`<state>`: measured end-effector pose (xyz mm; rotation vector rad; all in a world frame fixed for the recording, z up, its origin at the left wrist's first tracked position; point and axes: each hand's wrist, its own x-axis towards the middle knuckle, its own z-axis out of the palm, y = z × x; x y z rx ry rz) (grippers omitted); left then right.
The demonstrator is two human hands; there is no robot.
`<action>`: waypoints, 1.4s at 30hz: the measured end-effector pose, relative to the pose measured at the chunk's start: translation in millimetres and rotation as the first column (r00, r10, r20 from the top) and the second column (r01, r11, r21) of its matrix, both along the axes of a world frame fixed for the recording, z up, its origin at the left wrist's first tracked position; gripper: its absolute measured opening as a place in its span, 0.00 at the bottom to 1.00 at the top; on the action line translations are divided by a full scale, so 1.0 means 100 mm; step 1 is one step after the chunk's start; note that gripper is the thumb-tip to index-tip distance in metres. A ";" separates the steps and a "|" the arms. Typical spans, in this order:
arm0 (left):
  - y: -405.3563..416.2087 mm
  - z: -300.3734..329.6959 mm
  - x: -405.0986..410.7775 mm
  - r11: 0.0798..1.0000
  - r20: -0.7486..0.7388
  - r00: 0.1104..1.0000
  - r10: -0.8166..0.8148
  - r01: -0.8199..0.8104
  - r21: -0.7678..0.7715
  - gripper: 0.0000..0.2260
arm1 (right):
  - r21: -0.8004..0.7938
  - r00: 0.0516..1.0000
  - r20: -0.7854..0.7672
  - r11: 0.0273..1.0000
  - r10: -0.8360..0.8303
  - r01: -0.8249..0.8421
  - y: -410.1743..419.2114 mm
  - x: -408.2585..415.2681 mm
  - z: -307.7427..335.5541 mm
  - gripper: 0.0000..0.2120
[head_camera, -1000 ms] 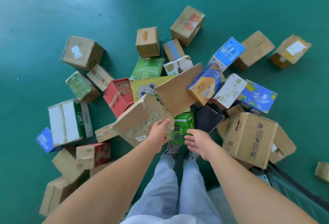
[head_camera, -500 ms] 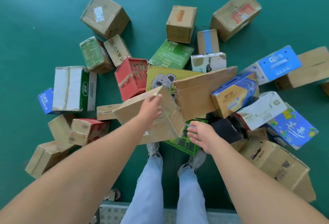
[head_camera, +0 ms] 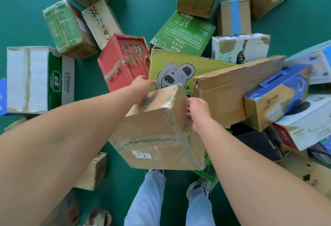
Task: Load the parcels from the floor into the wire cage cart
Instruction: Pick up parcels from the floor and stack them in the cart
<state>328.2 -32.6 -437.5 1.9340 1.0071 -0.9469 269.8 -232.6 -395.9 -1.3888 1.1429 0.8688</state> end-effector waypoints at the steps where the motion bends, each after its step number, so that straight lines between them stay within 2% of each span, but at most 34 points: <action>1: 0.02 -0.10 0.00 1.000 -0.030 0.999 -0.026 0.026 -0.003 0.30 | -0.003 1.000 0.001 1.000 0.002 -0.002 0.00 0.01 -0.08 0.11; 5: 0.15 -0.53 0.05 0.993 -0.109 0.991 -0.072 0.061 -0.100 0.28 | 0.046 1.000 -0.003 0.999 -0.013 0.013 0.08 -0.03 -0.35 0.10; 8: 0.36 -1.13 0.07 0.986 -0.121 0.992 -0.032 0.011 -0.169 0.46 | 0.164 0.998 -0.036 0.985 -0.056 0.061 0.19 -0.11 -0.44 0.09; 9: 0.36 -1.09 0.07 0.982 -0.118 0.993 -0.026 0.003 -0.189 0.51 | 0.189 0.997 -0.054 0.980 -0.056 0.066 0.22 -0.15 -0.44 0.10; 10: 0.34 -1.00 0.08 0.978 -0.108 0.994 -0.026 0.003 -0.210 0.50 | 0.195 0.996 -0.065 0.979 -0.054 0.065 0.25 -0.18 -0.44 0.10; 13: 0.22 -0.36 0.12 0.980 -0.015 0.999 -0.050 0.046 -0.194 0.35 | 0.160 0.996 -0.081 0.986 -0.042 0.054 0.29 -0.26 -0.39 0.13; 17: 0.19 0.25 0.33 0.980 0.134 0.990 -0.045 0.070 -0.185 0.46 | 0.129 0.990 -0.109 0.987 -0.085 0.099 0.33 -0.37 -0.13 0.22; 21: 0.23 0.95 0.62 0.992 0.197 0.980 -0.043 0.064 -0.105 0.46 | 0.119 0.985 -0.124 0.984 -0.117 0.132 0.38 -0.38 0.35 0.24; 26: 0.49 2.13 0.66 0.999 0.244 0.969 0.044 -0.042 -0.017 0.41 | 0.124 0.987 -0.131 0.986 -0.092 0.109 0.44 -0.37 1.43 0.25; 31: 0.87 3.28 0.36 0.981 0.251 0.949 0.192 -0.194 -0.019 0.51 | 0.117 0.984 -0.127 0.983 -0.127 0.142 0.40 -0.57 2.69 0.26; 34: 1.15 3.67 0.17 0.954 0.185 0.936 0.298 -0.286 -0.091 0.57 | 0.114 0.973 -0.134 0.972 -0.189 0.205 0.34 -0.79 3.26 0.26; 36: 1.14 4.06 0.00 0.931 0.140 0.927 0.348 -0.324 -0.167 0.50 | 0.116 0.960 -0.127 0.958 -0.248 0.262 0.29 -0.93 3.61 0.30; 39: 0.94 4.57 -0.25 0.927 0.066 0.957 0.281 -0.253 -0.277 0.30 | 0.083 0.898 -0.136 0.899 -0.417 0.430 0.18 -1.15 3.95 0.36; 42: 0.71 4.89 -0.47 0.926 -0.006 0.991 0.130 -0.124 -0.357 0.27 | 0.016 0.786 -0.079 0.788 -0.613 0.616 -0.05 -1.42 4.20 0.38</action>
